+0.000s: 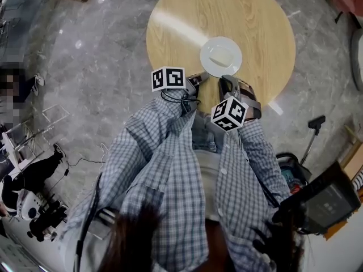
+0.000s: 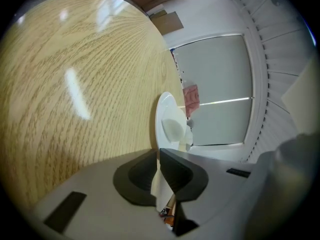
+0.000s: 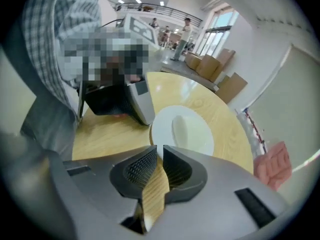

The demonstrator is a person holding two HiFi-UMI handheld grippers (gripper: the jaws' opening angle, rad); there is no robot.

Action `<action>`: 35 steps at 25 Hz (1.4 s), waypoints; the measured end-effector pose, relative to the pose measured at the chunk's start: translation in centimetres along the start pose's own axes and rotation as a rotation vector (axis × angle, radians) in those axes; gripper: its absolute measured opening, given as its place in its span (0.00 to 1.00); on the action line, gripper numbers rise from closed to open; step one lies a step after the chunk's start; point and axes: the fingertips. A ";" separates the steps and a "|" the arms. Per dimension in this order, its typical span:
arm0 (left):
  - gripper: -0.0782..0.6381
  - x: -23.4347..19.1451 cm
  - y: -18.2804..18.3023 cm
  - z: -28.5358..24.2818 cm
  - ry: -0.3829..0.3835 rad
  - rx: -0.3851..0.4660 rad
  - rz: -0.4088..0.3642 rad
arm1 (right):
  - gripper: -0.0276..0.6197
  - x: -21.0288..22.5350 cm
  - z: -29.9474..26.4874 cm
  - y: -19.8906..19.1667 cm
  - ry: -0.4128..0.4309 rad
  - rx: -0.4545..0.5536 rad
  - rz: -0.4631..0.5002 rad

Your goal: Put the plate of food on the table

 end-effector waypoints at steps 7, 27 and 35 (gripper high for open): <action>0.14 -0.7 -0.2 0.3 0.001 0.042 0.006 | 0.11 0.0 0.8 -2.2 0.087 0.180 -0.483; 0.12 3.3 -3.8 5.5 0.131 0.246 -0.479 | 0.06 -1.2 8.5 -2.7 -0.050 0.405 -0.537; 0.12 7.0 -3.6 8.4 0.107 0.354 -0.603 | 0.06 1.4 12.9 -2.3 -0.117 0.584 -0.653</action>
Point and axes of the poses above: the fingertips, and each gripper's own axes: z backward along the fingers, x to its right, y out of its top, and after that the axes turned 15 degrees about y, right-handed
